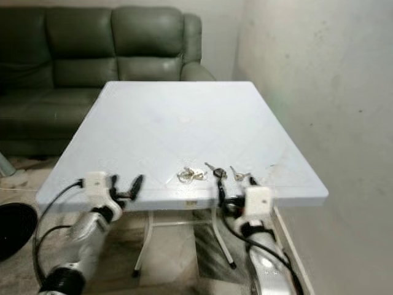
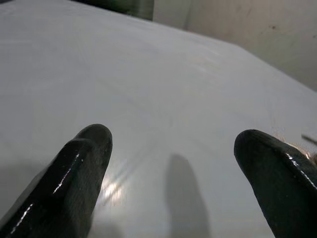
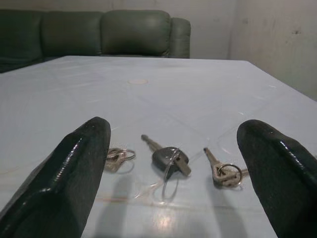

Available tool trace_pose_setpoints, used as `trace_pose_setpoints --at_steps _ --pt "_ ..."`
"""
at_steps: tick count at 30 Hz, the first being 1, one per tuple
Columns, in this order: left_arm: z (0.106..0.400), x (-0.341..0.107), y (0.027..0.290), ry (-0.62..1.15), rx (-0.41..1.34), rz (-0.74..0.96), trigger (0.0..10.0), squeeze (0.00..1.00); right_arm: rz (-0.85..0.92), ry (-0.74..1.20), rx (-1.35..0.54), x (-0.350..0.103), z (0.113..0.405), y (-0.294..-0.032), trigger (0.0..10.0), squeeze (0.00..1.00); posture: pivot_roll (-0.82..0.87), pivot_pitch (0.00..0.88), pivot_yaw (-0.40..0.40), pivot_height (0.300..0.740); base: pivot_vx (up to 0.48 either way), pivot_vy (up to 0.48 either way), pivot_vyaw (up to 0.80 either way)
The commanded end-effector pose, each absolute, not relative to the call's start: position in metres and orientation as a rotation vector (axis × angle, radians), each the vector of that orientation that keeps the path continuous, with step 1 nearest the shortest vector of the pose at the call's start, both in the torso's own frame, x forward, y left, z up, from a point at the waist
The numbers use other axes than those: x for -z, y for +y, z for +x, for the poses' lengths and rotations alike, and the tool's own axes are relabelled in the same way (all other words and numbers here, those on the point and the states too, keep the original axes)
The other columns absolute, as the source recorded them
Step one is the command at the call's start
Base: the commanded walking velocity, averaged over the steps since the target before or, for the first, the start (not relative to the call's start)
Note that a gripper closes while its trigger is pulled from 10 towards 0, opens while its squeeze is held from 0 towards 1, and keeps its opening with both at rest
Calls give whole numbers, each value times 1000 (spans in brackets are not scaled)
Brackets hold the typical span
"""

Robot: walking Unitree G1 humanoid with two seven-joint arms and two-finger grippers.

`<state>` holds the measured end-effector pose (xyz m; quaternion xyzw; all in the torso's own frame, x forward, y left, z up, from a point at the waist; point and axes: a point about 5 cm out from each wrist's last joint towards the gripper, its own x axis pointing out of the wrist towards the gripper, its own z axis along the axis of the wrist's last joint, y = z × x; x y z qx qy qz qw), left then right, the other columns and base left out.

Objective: Hang keys on a hook

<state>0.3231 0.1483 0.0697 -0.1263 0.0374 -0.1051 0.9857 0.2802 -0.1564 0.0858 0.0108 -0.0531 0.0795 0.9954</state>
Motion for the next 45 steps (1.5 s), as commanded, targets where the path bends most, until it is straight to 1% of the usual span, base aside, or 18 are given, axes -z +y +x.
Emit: trace_pose_setpoints --at_steps 1,7,11,16,17,20,28,32,38,45 --pt "324 -69 141 84 210 -256 10000 0 6 -116 -149 -89 279 -163 10000 0 -51 0 0 740 0 0 0" --pt "324 -65 138 125 180 -272 10000 0 -1 -113 -180 -91 281 -159 10000 0 -48 0 -4 740 0 0 0" --pt "323 -62 133 151 190 -277 10000 0 5 -109 -202 -92 283 -154 10000 0 -47 0 -6 740 0 0 0" --pt "318 -60 113 156 293 -212 10000 0 8 -71 -208 -94 290 -143 10000 0 -34 0 -17 740 0 0 0" --pt "314 -63 103 139 356 -184 10000 0 18 -60 -198 -96 294 -138 10000 0 -30 0 -20 740 0 0 0" --pt "313 -64 100 131 380 -174 10000 0 19 -55 -200 -97 295 -135 10000 0 -27 0 -22 740 0 0 0" --pt "303 -70 86 103 480 -129 10000 0 62 4 -169 -100 302 -118 10000 0 -17 19 -21 740 0 0 0" --pt "298 -73 79 81 531 -92 10000 0 92 17 -145 -99 302 -117 10000 0 -12 20 -20 740 0 0 0" --pt "293 -77 71 75 578 -82 10000 0 79 55 -101 -95 301 -117 10000 0 -12 15 -17 740 0 0 0" --pt "289 -81 63 58 625 -71 10000 0 58 99 10 -91 302 -121 10000 0 -18 6 -12 740 0 0 0"
